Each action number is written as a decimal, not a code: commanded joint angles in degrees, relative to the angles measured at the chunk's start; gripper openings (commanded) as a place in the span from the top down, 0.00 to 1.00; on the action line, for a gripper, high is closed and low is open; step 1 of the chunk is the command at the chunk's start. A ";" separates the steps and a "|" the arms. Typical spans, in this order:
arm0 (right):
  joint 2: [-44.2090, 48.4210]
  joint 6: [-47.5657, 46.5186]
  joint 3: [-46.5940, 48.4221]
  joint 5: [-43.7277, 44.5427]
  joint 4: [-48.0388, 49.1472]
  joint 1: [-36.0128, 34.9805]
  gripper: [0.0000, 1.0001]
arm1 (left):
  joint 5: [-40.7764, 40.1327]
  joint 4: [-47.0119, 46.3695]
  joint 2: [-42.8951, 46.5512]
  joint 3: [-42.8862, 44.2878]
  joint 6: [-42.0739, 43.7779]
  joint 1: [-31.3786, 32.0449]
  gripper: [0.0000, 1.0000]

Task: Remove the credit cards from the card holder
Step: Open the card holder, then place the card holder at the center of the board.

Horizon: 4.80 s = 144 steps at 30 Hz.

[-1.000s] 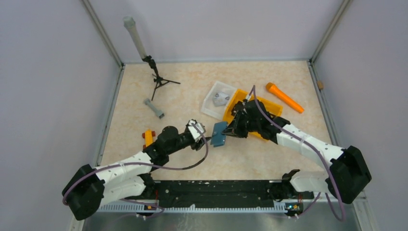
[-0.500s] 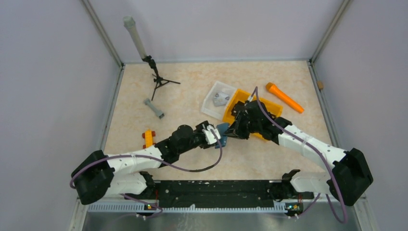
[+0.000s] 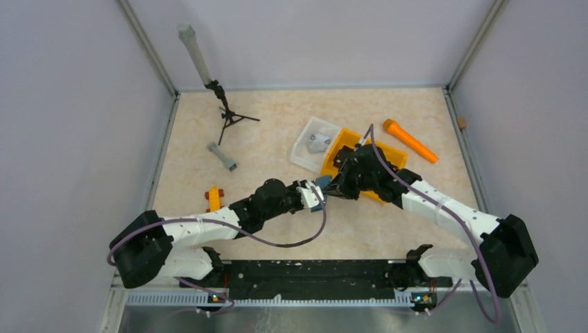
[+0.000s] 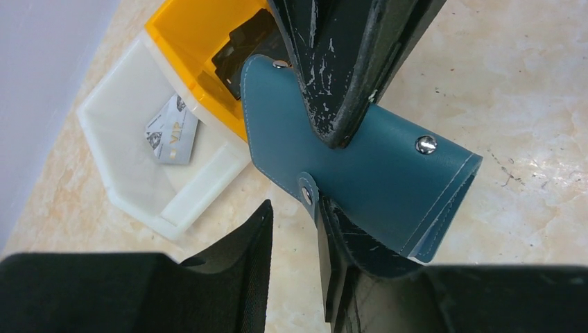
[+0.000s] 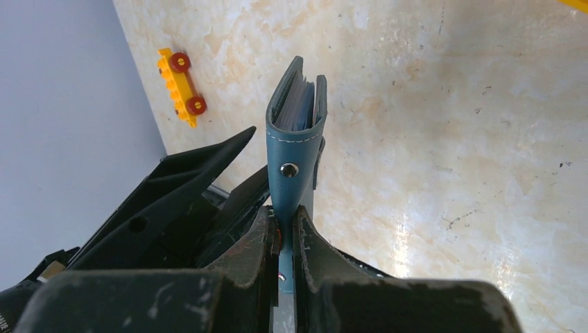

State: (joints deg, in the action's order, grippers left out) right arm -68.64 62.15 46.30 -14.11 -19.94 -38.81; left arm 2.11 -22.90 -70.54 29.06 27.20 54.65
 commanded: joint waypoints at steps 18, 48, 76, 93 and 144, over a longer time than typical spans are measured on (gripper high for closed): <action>2.96 2.97 -5.99 -2.04 8.10 -0.24 1.00 | -1.51 -0.04 -0.14 4.25 -24.74 -7.01 1.00; 9.90 4.35 -19.96 1.97 35.27 -0.30 1.00 | 9.90 -1.74 12.25 -4.80 -66.05 -21.82 0.01; 13.62 6.98 -22.61 -0.49 44.75 -0.30 1.00 | 23.31 -11.12 6.18 -3.13 -76.73 -24.55 0.30; 12.40 5.79 -22.39 -2.63 44.79 -0.30 1.00 | 23.42 -7.54 6.91 -2.27 -76.47 -26.37 0.99; 25.68 -13.11 -22.76 12.90 21.60 -1.93 0.09 | 18.79 -2.53 14.35 7.41 -95.62 -11.78 1.00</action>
State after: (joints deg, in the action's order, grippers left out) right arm -46.19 51.20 20.43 -8.14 10.52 -40.40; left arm 25.96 -14.55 -53.21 37.47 -63.90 37.65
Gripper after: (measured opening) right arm 0.916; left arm 0.016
